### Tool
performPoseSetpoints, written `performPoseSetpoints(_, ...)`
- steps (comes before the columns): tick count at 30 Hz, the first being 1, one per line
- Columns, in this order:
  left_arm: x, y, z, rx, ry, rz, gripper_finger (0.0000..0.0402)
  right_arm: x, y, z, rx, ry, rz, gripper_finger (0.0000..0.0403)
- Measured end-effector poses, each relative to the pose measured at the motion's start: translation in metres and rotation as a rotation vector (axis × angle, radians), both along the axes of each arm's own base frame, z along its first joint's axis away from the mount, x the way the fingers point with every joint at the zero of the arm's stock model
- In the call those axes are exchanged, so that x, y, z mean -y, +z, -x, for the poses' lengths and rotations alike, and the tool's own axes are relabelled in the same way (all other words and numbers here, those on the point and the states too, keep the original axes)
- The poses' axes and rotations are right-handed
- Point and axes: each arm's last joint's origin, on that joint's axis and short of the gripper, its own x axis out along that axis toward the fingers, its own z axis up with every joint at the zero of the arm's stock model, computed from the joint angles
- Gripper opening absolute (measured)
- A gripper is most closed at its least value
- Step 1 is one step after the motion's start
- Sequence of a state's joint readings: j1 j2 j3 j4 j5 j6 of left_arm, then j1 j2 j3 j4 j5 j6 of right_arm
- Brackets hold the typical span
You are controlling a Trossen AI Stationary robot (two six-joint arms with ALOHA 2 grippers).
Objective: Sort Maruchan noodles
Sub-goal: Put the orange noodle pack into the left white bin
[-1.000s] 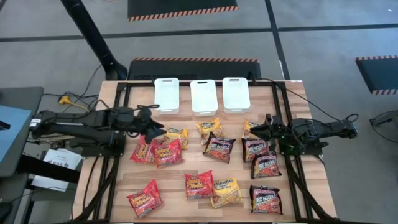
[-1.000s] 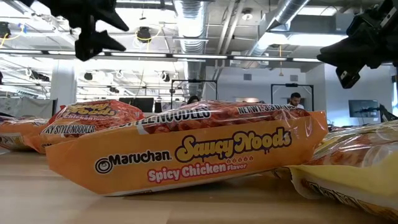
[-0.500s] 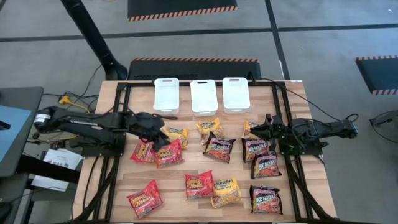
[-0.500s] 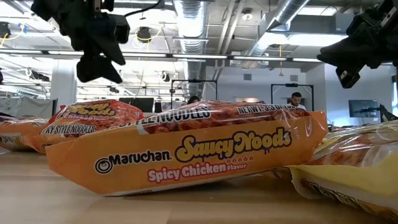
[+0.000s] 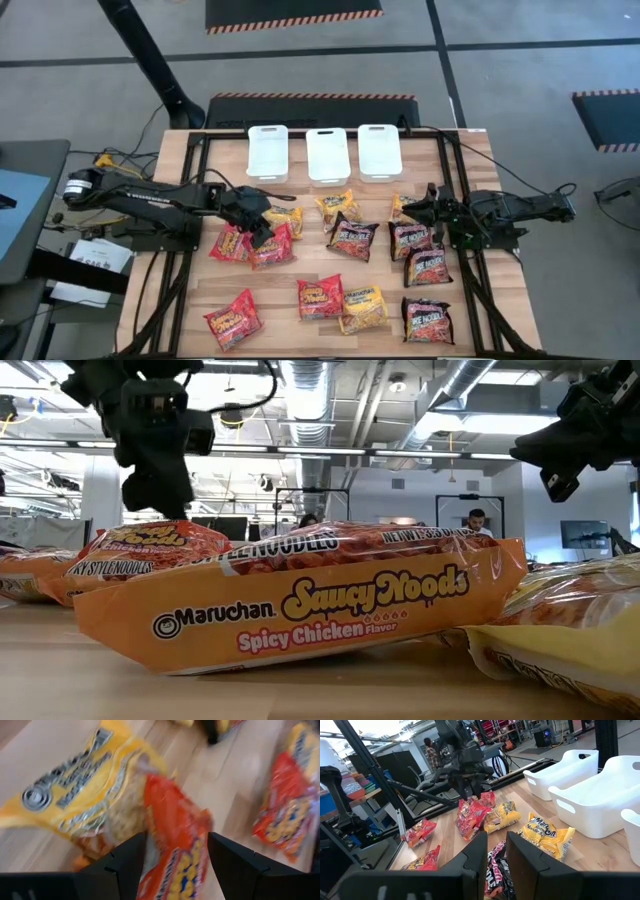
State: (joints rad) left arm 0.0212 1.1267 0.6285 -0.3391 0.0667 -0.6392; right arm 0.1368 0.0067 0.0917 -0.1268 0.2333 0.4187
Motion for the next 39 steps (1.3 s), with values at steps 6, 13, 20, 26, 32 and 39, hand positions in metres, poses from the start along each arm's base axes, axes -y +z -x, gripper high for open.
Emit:
performPoseSetpoints(6, 0.001, -0.01, -0.001, -0.079, -0.016, 0.021, 0.0204, 0.0, 0.0, 0.0, -0.001, 0.0, 0.0, 0.0098)
performPoseSetpoints(13, 0.002, -0.022, -0.006, -0.135, -0.036, 0.052, 0.0204, 0.0, 0.0, 0.0, -0.003, 0.0, 0.0, 0.0098)
performPoseSetpoints(20, 0.002, -0.032, -0.01, -0.182, -0.03, 0.061, 0.0183, 0.0, 0.0, 0.0, -0.003, 0.0, 0.0, 0.0098)
performPoseSetpoints(26, 0.002, -0.032, -0.01, -0.188, -0.036, 0.067, 0.0119, 0.0, 0.0, 0.0, -0.004, 0.0, 0.001, 0.0098)
performPoseSetpoints(32, 0.002, -0.032, -0.01, -0.184, -0.06, 0.07, 0.0042, 0.0, -0.001, 0.0, -0.008, -0.001, 0.001, 0.0098)
performPoseSetpoints(39, 0.003, -0.031, -0.011, -0.169, -0.101, 0.059, 0.0003, 0.0, -0.001, 0.0, -0.008, -0.001, 0.001, 0.0098)
